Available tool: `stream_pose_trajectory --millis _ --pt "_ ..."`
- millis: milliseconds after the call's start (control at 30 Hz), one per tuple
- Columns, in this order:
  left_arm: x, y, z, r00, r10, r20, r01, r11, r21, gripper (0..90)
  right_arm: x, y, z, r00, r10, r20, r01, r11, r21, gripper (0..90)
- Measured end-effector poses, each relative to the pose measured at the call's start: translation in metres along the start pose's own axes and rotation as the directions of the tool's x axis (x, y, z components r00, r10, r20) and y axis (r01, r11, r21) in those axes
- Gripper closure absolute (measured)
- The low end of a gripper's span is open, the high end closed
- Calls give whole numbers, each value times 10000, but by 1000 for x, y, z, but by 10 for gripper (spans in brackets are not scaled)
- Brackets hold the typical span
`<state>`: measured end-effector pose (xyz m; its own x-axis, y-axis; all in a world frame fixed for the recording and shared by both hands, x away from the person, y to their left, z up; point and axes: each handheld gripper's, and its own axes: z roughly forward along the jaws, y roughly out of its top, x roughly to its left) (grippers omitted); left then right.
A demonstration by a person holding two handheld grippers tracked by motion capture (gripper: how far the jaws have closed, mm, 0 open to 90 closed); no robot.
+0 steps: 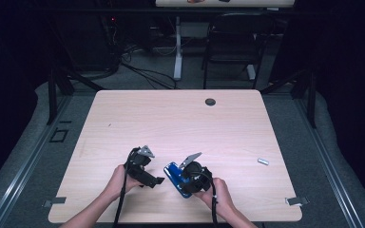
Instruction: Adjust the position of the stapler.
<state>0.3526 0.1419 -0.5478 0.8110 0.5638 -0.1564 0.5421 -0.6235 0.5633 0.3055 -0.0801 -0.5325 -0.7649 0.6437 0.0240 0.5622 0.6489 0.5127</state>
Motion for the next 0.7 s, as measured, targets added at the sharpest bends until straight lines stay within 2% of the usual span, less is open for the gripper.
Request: stream_pose_trajectory --millis 100,133,167,200,233,333,367,433,467,500,600,667,700 --pt "0 0 0 9999 87 54 -86 10000 -44 26 -1 -1 -1 9990 -406 -196 404 9992 -77 610" --pt "-1 0 0 9999 115 90 -115 9999 -46 26 -1 -1 -1 9990 -406 -196 404 9992 -77 610" --pt "-1 0 0 9997 167 160 -167 9999 -35 28 -3 -2 -2 9971 -673 -348 670 9977 -88 619" --pt "-1 0 0 9997 167 160 -167 9999 -35 29 -3 -2 -2 9971 -673 -348 670 9977 -88 619" --pt "-3 0 1 9992 301 248 -301 9995 -9 30 -6 -3 -3 9941 -942 -534 935 9955 -151 626" --pt "-4 0 3 9985 429 353 -430 9991 28 32 -8 -4 -4 9907 -1101 -801 1093 9939 -145 637" --pt "-6 0 4 9972 541 511 -543 9985 23 35 -10 -5 -5 9797 -1706 -1056 1701 9853 -132 648" --pt "-9 0 7 9960 692 558 -698 9975 87 43 -10 -6 -5 9738 -1879 -1278 1884 9821 -84 652" --pt "-9 0 7 9960 692 558 -698 9975 87 50 -10 -6 -5 9738 -1879 -1278 1884 9821 -84 652" --pt "-10 0 8 9947 821 618 -828 9965 87 63 -11 -6 -5 9668 -1981 -1611 2029 9791 132 644" --pt "-16 0 10 9900 1164 799 -1166 9932 -23 118 -12 -6 -7 9644 -1995 -1735 2076 9777 301 613" --pt "-19 0 11 9878 1375 726 -1376 9905 -29 162 -14 -7 -14 9626 -2011 -1818 2066 9784 117 595" --pt "-19 0 11 9878 1375 726 -1376 9905 -29 183 -16 -8 -18 9653 -1891 -1801 1946 9808 131 591"
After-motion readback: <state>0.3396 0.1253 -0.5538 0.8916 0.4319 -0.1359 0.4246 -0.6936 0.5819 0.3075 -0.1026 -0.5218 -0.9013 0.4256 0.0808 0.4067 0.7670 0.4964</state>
